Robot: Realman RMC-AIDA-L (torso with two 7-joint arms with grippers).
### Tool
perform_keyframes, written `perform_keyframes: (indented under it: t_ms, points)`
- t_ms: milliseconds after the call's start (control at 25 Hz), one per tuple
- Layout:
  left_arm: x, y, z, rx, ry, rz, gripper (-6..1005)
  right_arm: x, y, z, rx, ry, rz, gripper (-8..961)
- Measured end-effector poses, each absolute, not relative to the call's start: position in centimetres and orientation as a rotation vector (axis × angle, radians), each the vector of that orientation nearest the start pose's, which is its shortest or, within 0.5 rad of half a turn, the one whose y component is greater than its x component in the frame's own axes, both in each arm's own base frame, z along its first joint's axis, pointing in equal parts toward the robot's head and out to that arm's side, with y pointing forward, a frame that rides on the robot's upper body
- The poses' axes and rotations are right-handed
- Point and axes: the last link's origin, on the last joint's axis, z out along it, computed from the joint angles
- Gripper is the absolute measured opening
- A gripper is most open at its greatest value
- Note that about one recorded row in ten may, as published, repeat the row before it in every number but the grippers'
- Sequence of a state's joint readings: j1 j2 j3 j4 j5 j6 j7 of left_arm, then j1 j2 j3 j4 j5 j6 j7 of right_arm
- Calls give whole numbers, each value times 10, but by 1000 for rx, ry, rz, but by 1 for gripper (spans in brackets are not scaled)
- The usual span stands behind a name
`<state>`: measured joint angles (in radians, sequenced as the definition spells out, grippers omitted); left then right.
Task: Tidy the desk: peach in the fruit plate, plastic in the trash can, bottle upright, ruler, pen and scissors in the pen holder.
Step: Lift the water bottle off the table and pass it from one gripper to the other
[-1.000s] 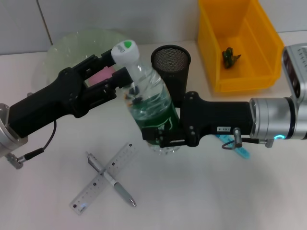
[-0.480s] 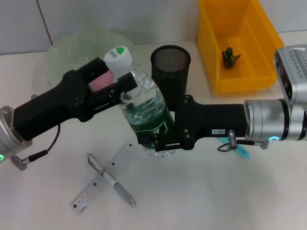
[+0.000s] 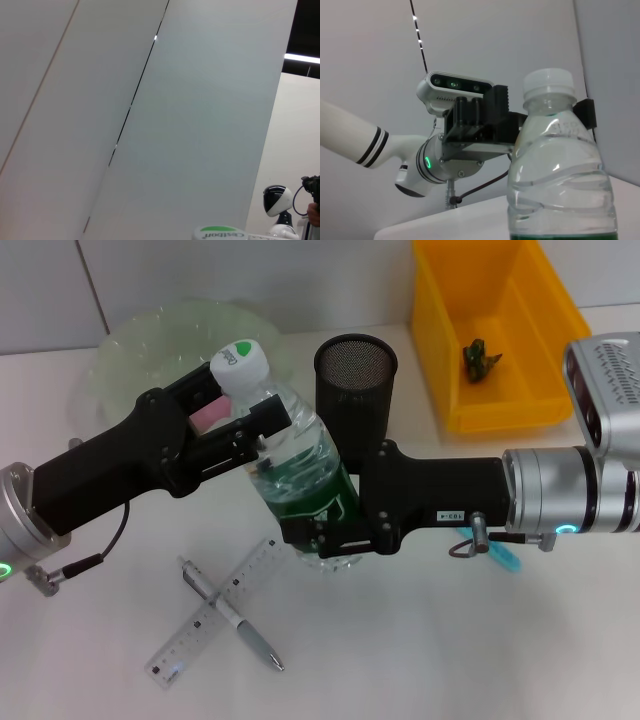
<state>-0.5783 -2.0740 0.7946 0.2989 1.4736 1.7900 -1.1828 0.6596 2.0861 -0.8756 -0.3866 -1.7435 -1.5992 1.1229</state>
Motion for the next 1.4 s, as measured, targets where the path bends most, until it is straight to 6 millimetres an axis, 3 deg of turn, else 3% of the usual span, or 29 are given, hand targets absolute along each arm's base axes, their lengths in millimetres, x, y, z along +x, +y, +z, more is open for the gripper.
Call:
perform_keyframes:
  t_ms: [960,1240,1400]
  points:
    - [-206,312,-12,-2554,-528,-1515,794,202,326,-53,-2869,355,1019,800]
    - [-206,313,-12,-2556,-538,-1509,646,201,325,-54,-2883,349,1011,801]
    - [-207,313,-12,-2557,-538,-1507,632,201,326,-54,-2880,349,1014,802]
